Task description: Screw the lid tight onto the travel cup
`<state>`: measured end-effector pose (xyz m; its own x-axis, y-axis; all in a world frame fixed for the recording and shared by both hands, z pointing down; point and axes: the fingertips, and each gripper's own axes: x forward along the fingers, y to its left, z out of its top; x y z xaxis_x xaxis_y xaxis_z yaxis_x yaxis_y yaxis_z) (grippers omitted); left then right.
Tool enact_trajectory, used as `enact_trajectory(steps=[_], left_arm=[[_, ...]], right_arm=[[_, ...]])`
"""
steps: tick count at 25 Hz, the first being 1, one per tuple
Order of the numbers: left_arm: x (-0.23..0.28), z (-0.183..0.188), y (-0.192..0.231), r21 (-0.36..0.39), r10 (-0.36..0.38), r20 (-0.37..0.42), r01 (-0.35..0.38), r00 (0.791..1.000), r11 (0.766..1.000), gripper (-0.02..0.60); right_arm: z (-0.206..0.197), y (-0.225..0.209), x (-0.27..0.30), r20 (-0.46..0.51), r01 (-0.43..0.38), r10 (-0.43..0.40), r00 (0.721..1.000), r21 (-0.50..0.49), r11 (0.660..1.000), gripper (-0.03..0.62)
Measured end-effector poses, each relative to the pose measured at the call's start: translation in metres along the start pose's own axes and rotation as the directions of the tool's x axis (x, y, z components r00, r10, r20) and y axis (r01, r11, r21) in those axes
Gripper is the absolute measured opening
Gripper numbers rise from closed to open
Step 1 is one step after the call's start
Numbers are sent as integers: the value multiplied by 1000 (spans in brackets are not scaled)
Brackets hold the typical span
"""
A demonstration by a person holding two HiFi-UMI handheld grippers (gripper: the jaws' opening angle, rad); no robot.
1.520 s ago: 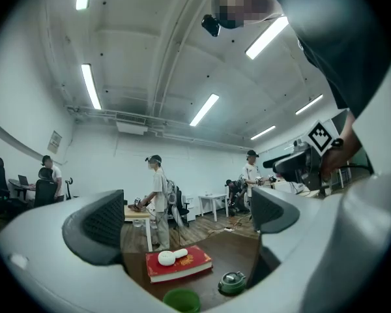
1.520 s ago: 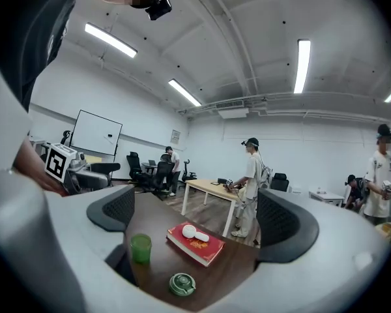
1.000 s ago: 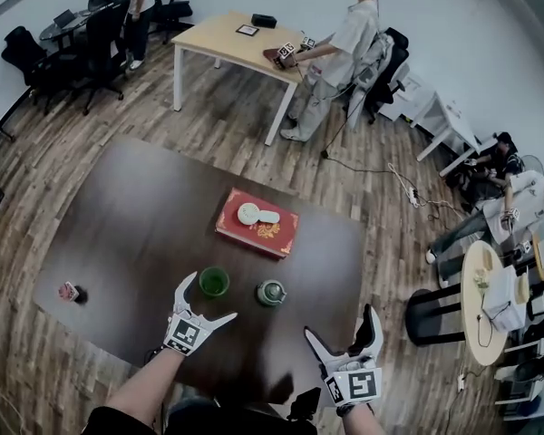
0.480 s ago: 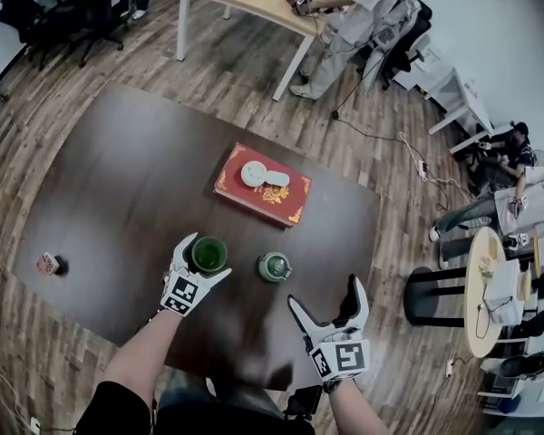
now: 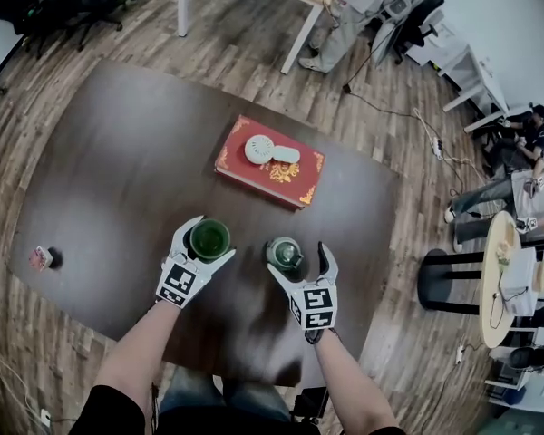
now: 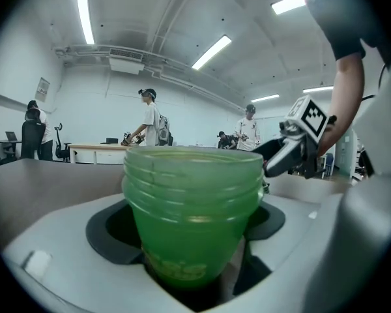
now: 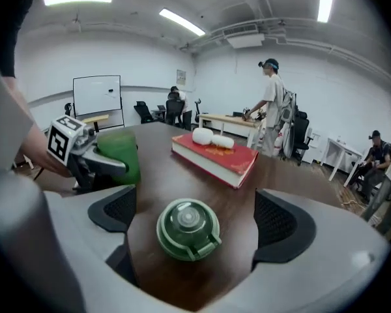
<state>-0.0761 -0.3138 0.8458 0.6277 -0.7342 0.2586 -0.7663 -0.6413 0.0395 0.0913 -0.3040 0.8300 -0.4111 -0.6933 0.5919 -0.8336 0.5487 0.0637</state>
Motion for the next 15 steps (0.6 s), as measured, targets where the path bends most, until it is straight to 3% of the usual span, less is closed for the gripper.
enact_trajectory(steps=[5,11,15], left_arm=[[-1,1,0,-7,-6,7,6,1000,1000,400],[-2,1,0,-8,-7,5,7,1000,1000,400],[-1,1,0,-7,-9,4,9,1000,1000,400]], right_arm=[[-45,4,34,-130,-84,80,988,-27,996,517],[-59,9,46,-158,-123,118,980,-18,992,479],[-60,13,45,-124,-126,121,985,-35,991,443]])
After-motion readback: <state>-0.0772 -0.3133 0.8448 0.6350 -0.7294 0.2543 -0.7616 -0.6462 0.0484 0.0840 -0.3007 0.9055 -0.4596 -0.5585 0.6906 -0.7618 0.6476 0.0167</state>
